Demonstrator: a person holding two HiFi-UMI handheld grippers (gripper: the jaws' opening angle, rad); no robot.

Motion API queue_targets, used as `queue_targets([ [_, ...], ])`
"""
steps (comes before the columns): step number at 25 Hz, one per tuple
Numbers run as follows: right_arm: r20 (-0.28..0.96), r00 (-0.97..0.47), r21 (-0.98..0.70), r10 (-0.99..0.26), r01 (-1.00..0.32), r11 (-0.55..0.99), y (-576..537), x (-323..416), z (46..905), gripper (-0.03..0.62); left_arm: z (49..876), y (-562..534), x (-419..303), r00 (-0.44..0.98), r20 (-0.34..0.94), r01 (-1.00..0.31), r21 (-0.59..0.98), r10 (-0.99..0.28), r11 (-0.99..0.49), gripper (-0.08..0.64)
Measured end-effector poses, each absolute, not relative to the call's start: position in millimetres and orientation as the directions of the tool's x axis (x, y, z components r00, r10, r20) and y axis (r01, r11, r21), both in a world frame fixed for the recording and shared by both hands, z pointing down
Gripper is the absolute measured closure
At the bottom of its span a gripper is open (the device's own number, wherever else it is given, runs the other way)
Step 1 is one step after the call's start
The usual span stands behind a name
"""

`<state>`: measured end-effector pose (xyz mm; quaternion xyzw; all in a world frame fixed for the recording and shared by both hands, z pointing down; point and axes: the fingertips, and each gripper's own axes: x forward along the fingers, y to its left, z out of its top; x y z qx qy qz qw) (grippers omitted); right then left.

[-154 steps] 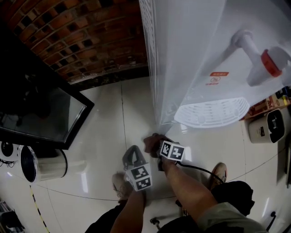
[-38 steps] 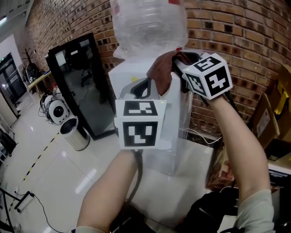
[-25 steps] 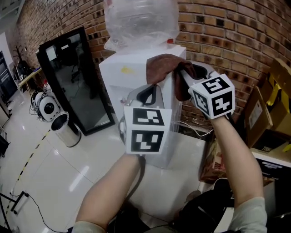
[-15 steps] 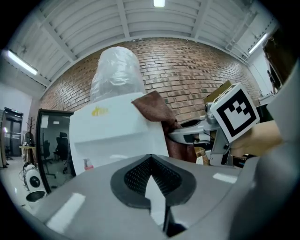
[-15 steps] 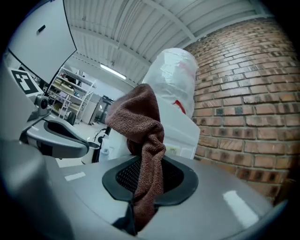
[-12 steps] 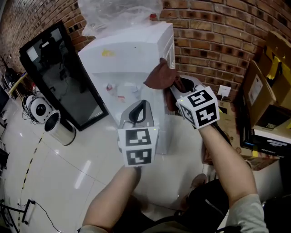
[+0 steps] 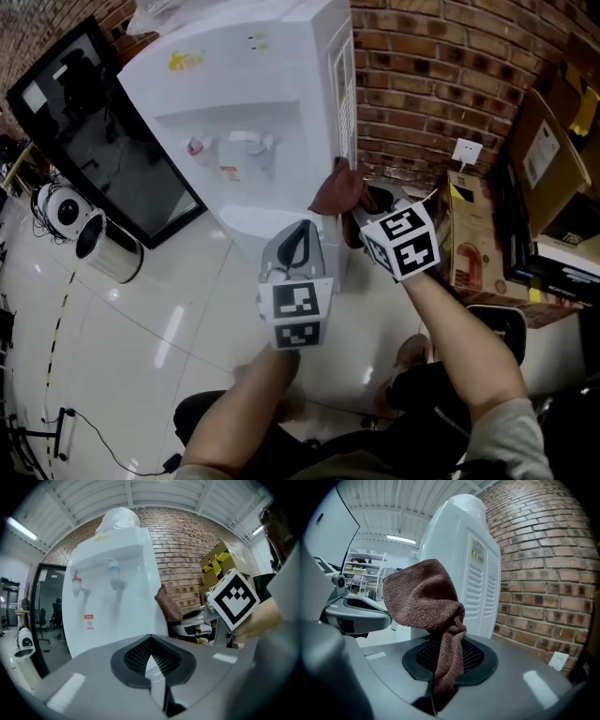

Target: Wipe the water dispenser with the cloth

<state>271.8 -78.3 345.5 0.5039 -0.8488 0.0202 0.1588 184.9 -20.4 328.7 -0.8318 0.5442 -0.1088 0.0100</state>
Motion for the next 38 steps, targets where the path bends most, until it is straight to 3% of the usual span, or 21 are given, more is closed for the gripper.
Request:
queue_targets([
  [8,0.445,-0.489,0.110,-0.750,-0.801,0.588,-78,270,428,0.508,427,-21,181,0.359,0.278,-0.914,-0.087,-0.891,-0.396,0.560],
  [13,0.513,-0.530,-0.012,-0.675,-0.791,0.611,-67,264,492,0.508,480,-21,177,0.321,0.344,-0.925,-0.087,-0.882,-0.371,0.560],
  [22,0.575,-0.542,-0.212,-0.613,-0.822,0.528,-54,261,621,0.508,571,-8,179,0.291,0.465,-0.918,-0.110,-0.836,-0.381,0.560],
  [31,0.669,-0.493,-0.230,-0.556,-0.849,0.476,-52,262,728,0.508,647,-1,179,0.245,0.582,-0.926,-0.097,-0.775,-0.366,0.560],
  [38,0.715,-0.471,-0.224,-0.517,-0.854,0.469,-56,266,768,0.508,659,-5,172,0.203,0.600,-0.946,-0.082,-0.774,-0.312,0.560],
])
